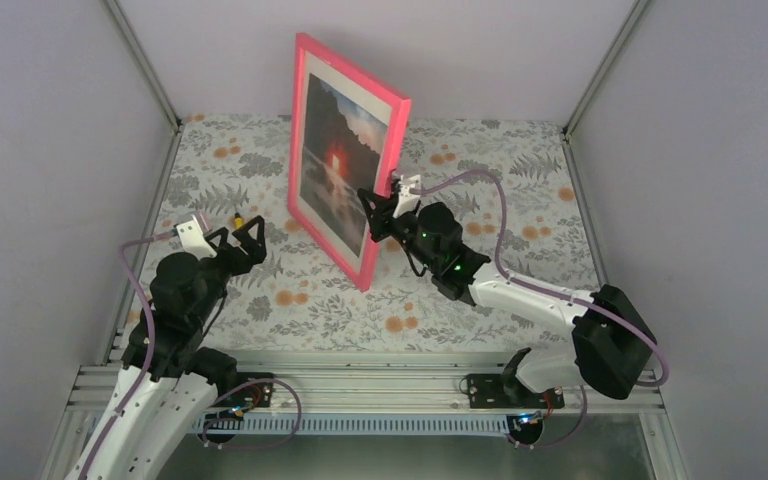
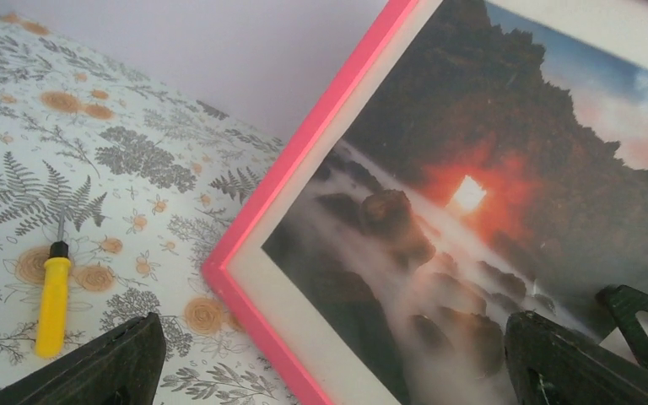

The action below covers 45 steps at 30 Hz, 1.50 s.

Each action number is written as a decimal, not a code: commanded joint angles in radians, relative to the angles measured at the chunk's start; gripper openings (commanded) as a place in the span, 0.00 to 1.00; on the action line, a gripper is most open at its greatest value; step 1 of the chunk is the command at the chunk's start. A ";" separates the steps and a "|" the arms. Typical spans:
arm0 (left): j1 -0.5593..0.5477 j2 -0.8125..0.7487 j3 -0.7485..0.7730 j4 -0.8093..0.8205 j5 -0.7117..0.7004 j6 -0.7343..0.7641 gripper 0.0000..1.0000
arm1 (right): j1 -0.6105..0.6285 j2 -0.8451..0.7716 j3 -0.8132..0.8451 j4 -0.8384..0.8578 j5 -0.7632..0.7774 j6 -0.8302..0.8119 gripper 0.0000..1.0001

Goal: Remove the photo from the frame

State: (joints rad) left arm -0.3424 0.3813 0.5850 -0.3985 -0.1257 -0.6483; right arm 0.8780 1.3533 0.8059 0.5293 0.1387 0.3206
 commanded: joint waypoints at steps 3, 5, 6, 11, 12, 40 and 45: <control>0.004 -0.004 0.003 -0.004 0.015 -0.010 1.00 | -0.086 -0.063 -0.024 0.186 -0.282 0.318 0.04; 0.005 -0.006 0.005 -0.009 0.013 -0.010 1.00 | -0.112 -0.061 -0.025 0.158 -0.347 0.380 0.04; 0.004 -0.006 0.008 -0.012 0.011 -0.011 1.00 | -0.126 -0.061 -0.024 0.144 -0.383 0.410 0.04; 0.004 -0.005 0.016 -0.024 0.010 -0.013 1.00 | -0.187 -0.048 -0.048 0.071 -0.514 0.539 0.04; 0.003 -0.006 0.018 -0.027 0.008 -0.012 1.00 | -0.200 -0.042 -0.058 0.063 -0.544 0.564 0.04; 0.004 0.156 0.018 -0.062 -0.020 0.006 1.00 | -0.417 0.420 -0.020 -0.259 -0.863 0.412 0.04; 0.005 0.211 0.003 -0.049 -0.008 0.012 1.00 | -0.437 0.535 0.062 -0.280 -0.882 0.378 0.04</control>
State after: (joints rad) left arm -0.3420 0.5636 0.5922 -0.4473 -0.1310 -0.6464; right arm 0.4435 1.8099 0.8238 0.3191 -0.8280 0.9562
